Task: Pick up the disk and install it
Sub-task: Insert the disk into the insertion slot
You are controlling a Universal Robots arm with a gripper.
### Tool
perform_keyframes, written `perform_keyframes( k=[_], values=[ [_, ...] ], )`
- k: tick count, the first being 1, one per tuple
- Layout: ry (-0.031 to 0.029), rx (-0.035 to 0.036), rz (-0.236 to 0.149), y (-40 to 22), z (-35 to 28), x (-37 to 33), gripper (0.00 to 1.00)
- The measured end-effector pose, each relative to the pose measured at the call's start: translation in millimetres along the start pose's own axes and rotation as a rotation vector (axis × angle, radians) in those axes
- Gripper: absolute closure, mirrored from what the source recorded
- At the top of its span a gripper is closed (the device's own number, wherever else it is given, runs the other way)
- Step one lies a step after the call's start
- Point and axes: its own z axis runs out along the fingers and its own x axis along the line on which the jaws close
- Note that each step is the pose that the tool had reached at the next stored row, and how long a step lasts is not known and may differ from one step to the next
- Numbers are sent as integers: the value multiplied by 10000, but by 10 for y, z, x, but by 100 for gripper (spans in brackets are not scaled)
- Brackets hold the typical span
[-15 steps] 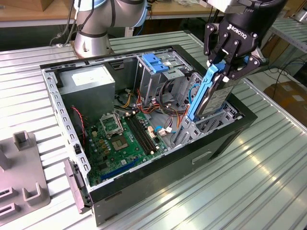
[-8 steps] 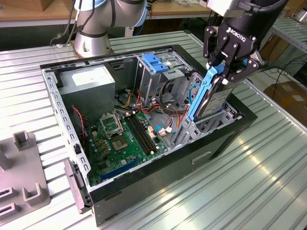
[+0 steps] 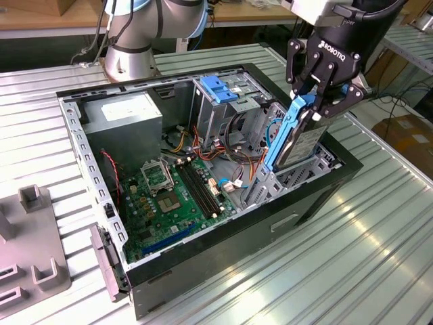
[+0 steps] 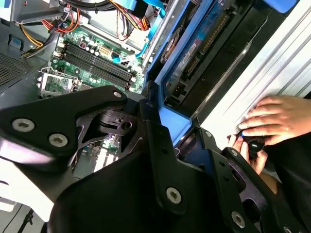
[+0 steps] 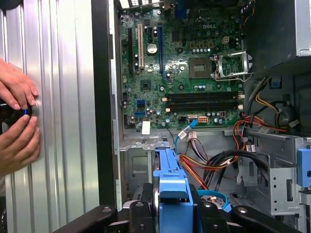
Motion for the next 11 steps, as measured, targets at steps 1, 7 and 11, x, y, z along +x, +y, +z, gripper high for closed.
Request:
perform_keyframes(
  k=[1, 7, 11],
  values=[
    [0, 0, 0, 0, 0, 0, 63],
    [0, -1, 0, 0, 0, 0, 56],
    [0, 0, 0, 0, 1, 0, 49]
  ],
)
